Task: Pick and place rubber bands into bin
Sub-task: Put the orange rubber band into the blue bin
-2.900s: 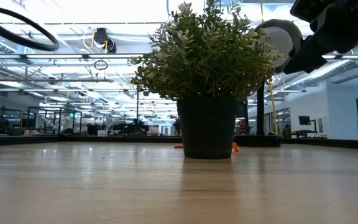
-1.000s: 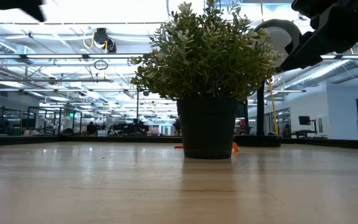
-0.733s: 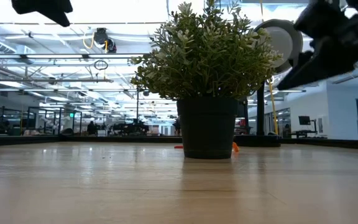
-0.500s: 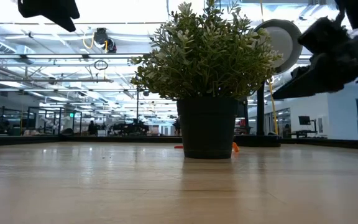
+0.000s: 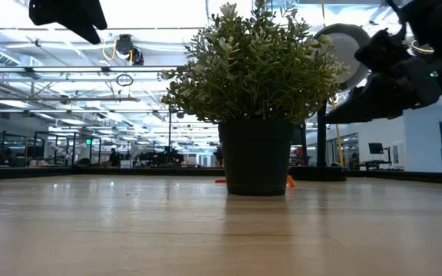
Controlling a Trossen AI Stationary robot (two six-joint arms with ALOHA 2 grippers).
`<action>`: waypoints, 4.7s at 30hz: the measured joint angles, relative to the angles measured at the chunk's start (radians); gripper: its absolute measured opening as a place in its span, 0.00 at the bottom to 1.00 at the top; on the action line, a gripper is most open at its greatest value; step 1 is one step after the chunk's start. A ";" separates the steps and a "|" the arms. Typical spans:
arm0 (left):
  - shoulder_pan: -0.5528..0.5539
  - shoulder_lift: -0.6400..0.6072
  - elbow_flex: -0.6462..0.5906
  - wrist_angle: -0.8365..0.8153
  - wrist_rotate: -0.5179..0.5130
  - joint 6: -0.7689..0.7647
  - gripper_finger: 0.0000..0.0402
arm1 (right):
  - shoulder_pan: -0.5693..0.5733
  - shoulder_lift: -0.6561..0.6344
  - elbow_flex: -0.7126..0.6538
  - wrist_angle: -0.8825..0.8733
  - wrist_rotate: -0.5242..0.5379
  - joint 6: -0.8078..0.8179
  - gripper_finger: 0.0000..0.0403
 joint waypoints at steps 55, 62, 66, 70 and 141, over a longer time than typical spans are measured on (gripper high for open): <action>0.007 0.000 0.000 0.019 0.026 0.004 0.41 | -0.137 0.698 0.234 0.209 -0.123 -0.091 0.24; 0.007 0.000 0.000 0.019 0.026 0.005 0.41 | -0.137 0.699 0.233 0.203 -0.096 -0.091 0.03; 0.007 0.000 0.000 0.023 0.026 0.005 0.41 | -0.136 0.699 0.233 0.201 -0.093 -0.079 0.02; 0.007 0.000 0.000 0.024 0.026 0.004 0.41 | -0.131 0.679 0.233 0.181 -0.092 -0.080 0.01; 0.088 0.234 0.000 1.004 0.316 0.940 0.41 | 0.165 0.336 0.798 -0.192 -0.282 -0.244 0.00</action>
